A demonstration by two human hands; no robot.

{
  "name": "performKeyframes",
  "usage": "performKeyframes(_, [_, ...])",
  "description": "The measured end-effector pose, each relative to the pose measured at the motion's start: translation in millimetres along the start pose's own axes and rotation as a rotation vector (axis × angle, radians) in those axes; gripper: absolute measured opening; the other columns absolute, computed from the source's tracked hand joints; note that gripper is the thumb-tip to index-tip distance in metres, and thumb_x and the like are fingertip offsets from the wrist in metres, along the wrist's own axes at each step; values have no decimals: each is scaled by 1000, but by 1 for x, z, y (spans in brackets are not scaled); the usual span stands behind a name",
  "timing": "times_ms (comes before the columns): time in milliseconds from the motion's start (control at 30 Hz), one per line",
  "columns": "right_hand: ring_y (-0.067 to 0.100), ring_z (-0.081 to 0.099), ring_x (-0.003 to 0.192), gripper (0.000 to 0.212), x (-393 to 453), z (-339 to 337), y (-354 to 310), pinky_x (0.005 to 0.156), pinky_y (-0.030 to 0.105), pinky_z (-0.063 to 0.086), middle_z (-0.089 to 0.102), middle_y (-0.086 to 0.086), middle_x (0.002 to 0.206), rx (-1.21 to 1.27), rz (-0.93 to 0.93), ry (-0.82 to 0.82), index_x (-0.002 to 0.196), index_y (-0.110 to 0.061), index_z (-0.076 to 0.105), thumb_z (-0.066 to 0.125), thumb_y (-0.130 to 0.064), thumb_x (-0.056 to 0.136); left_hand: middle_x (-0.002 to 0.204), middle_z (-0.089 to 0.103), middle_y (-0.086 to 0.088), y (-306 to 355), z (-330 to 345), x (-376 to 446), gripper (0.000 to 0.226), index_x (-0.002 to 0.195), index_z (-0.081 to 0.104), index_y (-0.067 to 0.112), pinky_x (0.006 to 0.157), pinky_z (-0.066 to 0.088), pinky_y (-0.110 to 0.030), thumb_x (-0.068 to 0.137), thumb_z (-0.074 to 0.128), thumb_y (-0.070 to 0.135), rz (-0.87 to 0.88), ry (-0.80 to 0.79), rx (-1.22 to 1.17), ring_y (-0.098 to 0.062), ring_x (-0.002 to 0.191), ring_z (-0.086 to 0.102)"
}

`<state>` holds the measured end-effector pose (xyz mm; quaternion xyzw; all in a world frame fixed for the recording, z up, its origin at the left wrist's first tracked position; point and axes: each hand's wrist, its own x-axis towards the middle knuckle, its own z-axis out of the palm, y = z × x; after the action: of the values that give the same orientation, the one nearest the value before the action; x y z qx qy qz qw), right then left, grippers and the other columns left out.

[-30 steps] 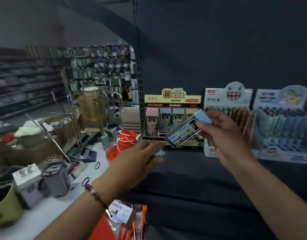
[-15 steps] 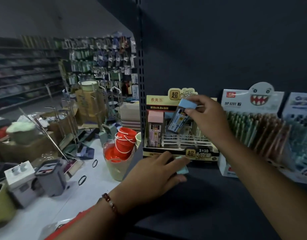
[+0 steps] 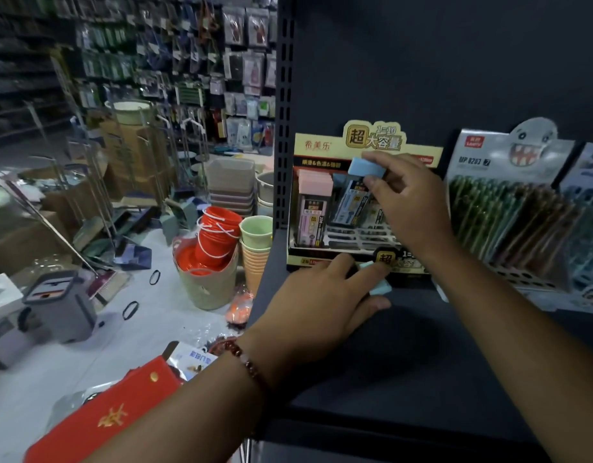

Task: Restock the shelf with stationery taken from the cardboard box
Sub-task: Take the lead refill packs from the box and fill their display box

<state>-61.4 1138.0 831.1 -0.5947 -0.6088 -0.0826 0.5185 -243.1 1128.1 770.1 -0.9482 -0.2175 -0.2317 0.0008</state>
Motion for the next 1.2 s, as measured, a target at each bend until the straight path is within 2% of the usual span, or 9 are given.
performKeyframes(100, [-6,53,90,33,0,1,1,84,12,45,57,-13,107,-32,-6,-13,124,-20,66,62,-12,92,115,55,-1,-1,1,0,49,142,37,32,70,51,-37,100,28,57,-2,-6,-17,-22,97,59])
performKeyframes(300, [0,55,91,32,9,-7,0,83,13,45,60,-10,106,-27,0,-50,122,-22,68,63,-13,91,113,53,-1,5,3,-1,50,142,36,31,69,53,-41,100,29,56,11,-19,25,-23,95,58])
performKeyframes(400, [8,58,93,32,12,-7,4,80,14,46,62,-6,106,-21,14,-74,122,-22,67,63,-15,92,113,52,0,5,4,-1,51,143,34,33,67,53,-40,99,26,57,5,-17,54,-22,94,58])
performKeyframes(500, [9,61,99,32,14,-3,4,86,21,50,64,-6,111,32,10,-113,122,-22,68,64,-15,91,111,52,1,6,3,-1,50,141,34,34,67,53,-40,99,25,58,-11,-4,51,-22,93,59])
performKeyframes(567, [7,61,99,32,16,-3,1,86,20,49,66,-7,113,51,-1,-160,122,-23,68,64,-15,91,110,52,2,9,4,-1,50,140,35,34,69,53,-40,98,24,59,-29,-8,60,-22,94,59])
performKeyframes(733, [7,60,94,34,17,-8,2,79,16,45,67,-3,114,47,3,-196,125,-23,66,63,-14,92,113,53,4,13,0,-1,49,140,36,35,72,53,-39,99,25,59,-49,-21,61,-19,96,59])
performKeyframes(867, [-2,58,76,29,20,-15,1,62,13,42,61,-9,97,-23,-38,-231,120,-23,61,64,-14,92,117,52,5,16,-3,-1,52,143,32,36,74,51,-34,98,24,60,-83,-36,57,-16,99,57])
performKeyframes(1033, [7,61,82,21,22,-14,1,68,19,47,61,-9,95,-60,-74,-282,112,-20,63,65,-14,92,122,50,7,18,-5,0,51,146,30,38,76,48,-29,99,28,58,-105,-39,48,-13,102,55])
performKeyframes(1200, [7,56,96,20,13,-5,12,83,23,48,59,-6,111,-154,-126,-233,110,-17,65,67,-15,90,126,49,8,18,-6,-1,53,147,28,39,79,49,-29,98,26,59,-96,-40,42,-11,105,54])
